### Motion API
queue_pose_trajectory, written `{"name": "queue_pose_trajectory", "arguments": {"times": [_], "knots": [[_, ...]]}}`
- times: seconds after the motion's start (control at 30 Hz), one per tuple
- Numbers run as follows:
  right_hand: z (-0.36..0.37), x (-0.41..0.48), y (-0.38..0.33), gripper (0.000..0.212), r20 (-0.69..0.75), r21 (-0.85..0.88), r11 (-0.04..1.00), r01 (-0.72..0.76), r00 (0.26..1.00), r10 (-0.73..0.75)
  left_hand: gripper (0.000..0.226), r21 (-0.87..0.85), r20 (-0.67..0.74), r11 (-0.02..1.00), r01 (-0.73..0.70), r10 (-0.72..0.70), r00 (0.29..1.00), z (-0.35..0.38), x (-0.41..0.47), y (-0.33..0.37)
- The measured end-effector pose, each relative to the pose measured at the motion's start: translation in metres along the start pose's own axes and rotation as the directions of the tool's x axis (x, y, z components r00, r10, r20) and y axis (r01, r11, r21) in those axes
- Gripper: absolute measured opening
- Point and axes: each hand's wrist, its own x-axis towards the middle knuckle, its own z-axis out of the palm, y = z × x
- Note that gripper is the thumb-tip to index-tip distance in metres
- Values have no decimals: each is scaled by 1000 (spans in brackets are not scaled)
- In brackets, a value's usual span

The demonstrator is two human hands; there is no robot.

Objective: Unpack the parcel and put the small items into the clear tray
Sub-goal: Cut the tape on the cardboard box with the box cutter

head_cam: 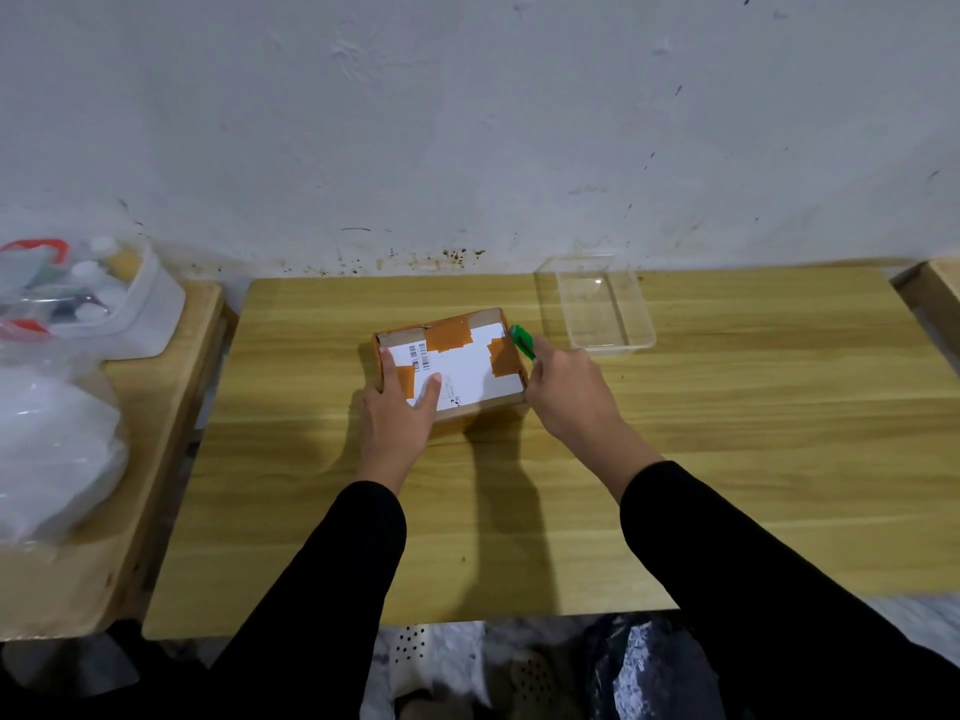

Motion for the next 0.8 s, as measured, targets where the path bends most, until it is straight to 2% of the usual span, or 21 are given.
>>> {"name": "queue_pose_trajectory", "arguments": {"times": [0.17,0.4,0.8], "knots": [[0,4,-3,35,25,8,1000,-30,999,30,77,-19,15,1000,7,-6,1000,-1,0,-2],[-18,12,-11,26,157,-62,997,-52,986,61,77,0,-25,999,42,-42,999,2,-3,1],[-8,-21,2,29,118,-158,987,9,993,10,78,16,-33,998,54,-53,998,3,-3,2]]}}
